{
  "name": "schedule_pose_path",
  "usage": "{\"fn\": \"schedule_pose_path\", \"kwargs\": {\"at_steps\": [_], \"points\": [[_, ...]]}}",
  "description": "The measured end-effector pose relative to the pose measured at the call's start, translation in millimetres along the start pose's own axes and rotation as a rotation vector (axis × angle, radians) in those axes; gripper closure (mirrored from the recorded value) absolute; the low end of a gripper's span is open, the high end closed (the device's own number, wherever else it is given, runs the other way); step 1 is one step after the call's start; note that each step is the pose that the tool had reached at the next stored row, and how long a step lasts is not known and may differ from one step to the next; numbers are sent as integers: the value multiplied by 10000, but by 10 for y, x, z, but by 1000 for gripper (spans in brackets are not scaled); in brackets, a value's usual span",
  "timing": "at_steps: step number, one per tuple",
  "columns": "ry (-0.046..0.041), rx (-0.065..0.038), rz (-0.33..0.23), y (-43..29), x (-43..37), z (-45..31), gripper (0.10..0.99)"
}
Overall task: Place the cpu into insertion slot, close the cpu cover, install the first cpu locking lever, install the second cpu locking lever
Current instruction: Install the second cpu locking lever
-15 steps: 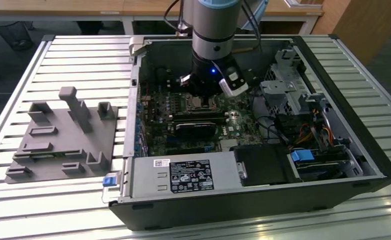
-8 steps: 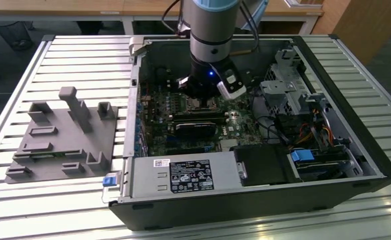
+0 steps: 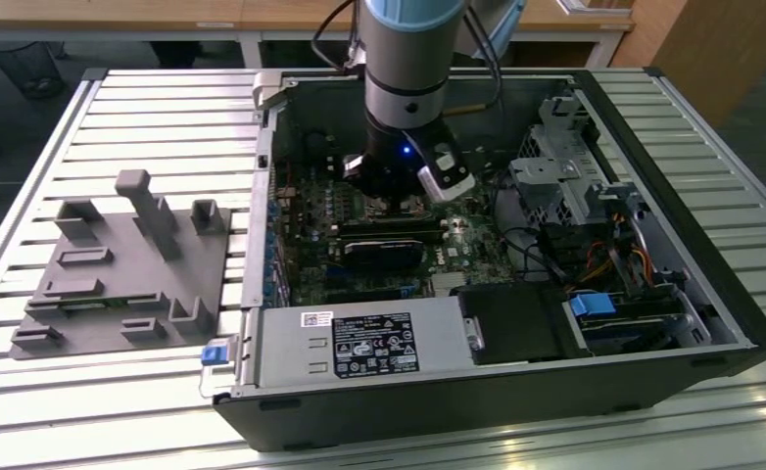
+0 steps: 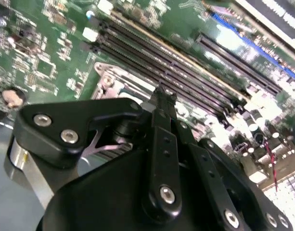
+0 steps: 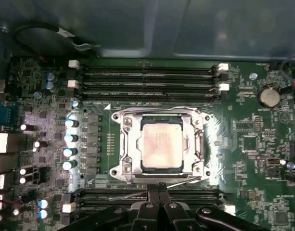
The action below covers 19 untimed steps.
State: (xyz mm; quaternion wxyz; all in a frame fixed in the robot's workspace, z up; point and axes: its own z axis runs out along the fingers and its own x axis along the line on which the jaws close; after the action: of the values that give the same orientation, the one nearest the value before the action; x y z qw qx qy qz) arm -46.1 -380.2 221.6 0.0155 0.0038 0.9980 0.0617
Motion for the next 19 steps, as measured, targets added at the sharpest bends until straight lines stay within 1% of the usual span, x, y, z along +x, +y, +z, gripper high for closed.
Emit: {"fn": "schedule_pose_path", "kwargs": {"at_steps": [3, 6, 9, 12, 13, 15, 16, 19], "points": [[-1, -10, 0, -4, 61, 2, 980], [0, -10, 1, -6, 88, 17, 980], [0, -9, 1, -12, 121, 62, 980], [1, -20, 0, -18, 132, 111, 980], [2, -68, 1, -21, 136, 116, 980], [2, -231, 9, -27, 142, 120, 980], [1, -274, 10, -33, 143, 121, 980], [0, -302, 14, -59, 156, 124, 980]]}}
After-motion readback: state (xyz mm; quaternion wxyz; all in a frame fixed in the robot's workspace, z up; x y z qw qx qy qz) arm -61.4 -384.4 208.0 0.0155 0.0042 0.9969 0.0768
